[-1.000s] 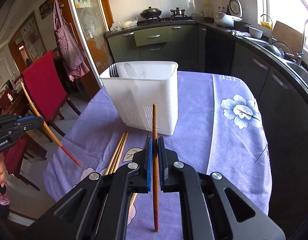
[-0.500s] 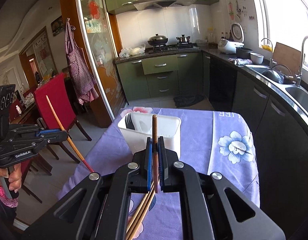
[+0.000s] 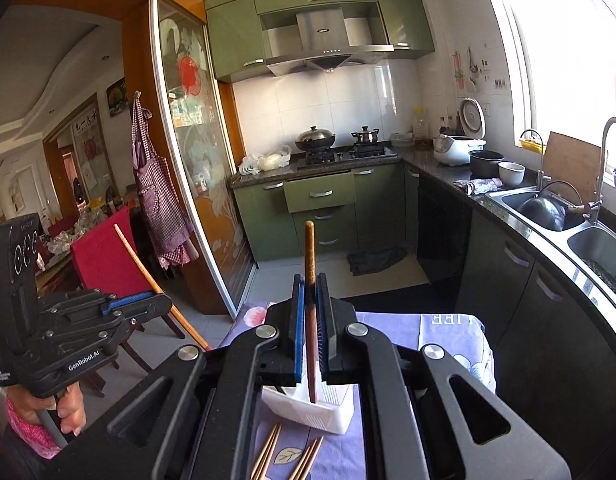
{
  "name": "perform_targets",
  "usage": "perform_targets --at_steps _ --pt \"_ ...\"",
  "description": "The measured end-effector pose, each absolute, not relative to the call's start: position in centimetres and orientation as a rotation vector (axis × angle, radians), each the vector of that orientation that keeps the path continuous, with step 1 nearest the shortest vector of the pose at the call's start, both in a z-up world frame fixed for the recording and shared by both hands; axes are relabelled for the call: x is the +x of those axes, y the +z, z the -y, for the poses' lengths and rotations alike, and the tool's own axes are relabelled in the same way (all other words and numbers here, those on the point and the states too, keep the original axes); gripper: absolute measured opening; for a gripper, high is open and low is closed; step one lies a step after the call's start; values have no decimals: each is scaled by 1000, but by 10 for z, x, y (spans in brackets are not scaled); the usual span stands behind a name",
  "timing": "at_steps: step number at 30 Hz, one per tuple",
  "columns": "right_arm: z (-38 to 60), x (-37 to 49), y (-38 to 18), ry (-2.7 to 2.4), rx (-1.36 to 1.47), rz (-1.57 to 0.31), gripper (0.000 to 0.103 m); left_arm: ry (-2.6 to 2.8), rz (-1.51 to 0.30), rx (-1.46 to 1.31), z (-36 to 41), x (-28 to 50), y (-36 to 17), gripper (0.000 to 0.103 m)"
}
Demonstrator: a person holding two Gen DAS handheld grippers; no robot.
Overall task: Organize utensils
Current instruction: 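Drop both held chopsticks upright into the white caddy and open both tools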
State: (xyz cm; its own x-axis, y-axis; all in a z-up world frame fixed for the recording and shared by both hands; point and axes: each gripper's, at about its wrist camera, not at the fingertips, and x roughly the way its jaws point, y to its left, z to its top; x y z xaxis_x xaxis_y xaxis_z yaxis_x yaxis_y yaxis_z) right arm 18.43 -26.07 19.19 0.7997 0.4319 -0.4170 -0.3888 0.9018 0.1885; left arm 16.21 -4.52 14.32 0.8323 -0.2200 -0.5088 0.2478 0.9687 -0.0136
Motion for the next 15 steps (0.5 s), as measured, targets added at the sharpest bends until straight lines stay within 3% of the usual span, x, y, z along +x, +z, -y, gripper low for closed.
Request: perform_targets --at_steps 4,12,15 --pt "256 220 182 404 102 -499 6 -226 -575 46 49 196 119 7" --pt "237 269 101 419 79 -671 7 -237 -737 30 47 230 61 7" --pt "235 275 83 425 79 -703 7 -225 -760 32 44 232 53 16"
